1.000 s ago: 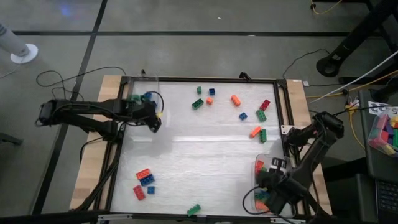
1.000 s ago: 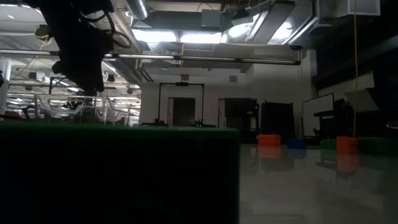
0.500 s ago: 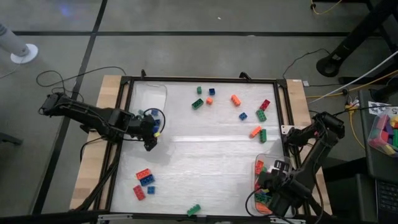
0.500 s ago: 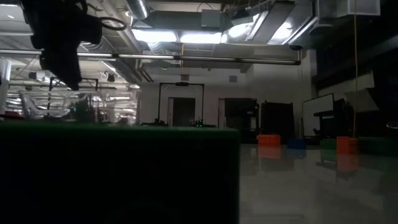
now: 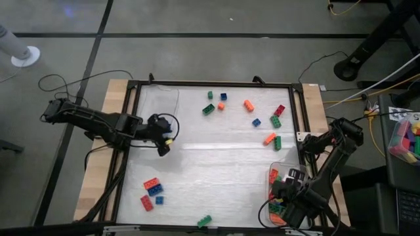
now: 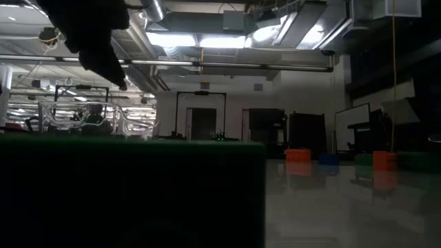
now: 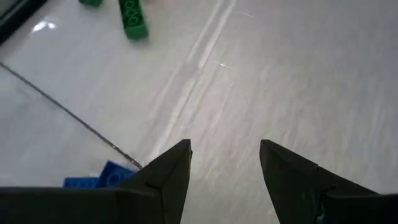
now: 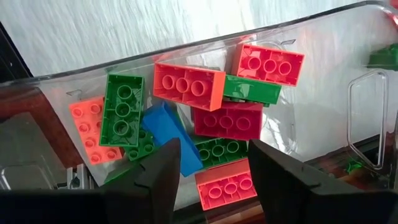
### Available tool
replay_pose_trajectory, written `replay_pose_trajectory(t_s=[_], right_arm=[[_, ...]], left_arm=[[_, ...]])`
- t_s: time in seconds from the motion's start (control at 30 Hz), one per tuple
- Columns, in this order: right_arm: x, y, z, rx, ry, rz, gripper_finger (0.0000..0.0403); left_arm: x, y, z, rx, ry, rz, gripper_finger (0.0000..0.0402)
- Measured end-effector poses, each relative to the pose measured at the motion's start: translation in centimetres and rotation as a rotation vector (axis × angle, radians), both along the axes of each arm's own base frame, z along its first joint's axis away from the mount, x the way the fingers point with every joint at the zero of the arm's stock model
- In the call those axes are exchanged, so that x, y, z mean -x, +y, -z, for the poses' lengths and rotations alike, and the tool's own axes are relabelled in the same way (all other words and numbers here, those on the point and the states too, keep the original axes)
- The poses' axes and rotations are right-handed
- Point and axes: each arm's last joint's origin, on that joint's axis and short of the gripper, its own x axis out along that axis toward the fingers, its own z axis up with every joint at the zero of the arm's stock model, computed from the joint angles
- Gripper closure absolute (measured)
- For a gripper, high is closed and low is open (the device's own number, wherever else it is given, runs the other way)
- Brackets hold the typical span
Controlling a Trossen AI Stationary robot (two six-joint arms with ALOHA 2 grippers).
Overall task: Sort blocks by size
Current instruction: Put the 8 stud orange game piece into the bottom transparent bin
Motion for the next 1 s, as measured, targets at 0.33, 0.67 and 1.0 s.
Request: replay_pose_trajectory(t_s=[0.33, 0.67, 1.0], right_arm=[[-0.1, -0.1, 0.0, 0.020, -0.029, -0.002, 0.0214], [-0.2, 0.0, 0.0, 0.026, -0.056, -0.003, 0.0214], [-0.3, 0.1, 0.0, 0.019, -0.061, -0.003, 0.0214]], left_arm=[[1.8, 0.6, 1.5, -0.110, 0.271, -0.032, 0.0221], [0.2, 0.8, 3.9, -0.203, 0.449, -0.030, 0.0239], [-0.5, 3.2, 5.0, -0.170, 0.500, -0.248, 0.0393]])
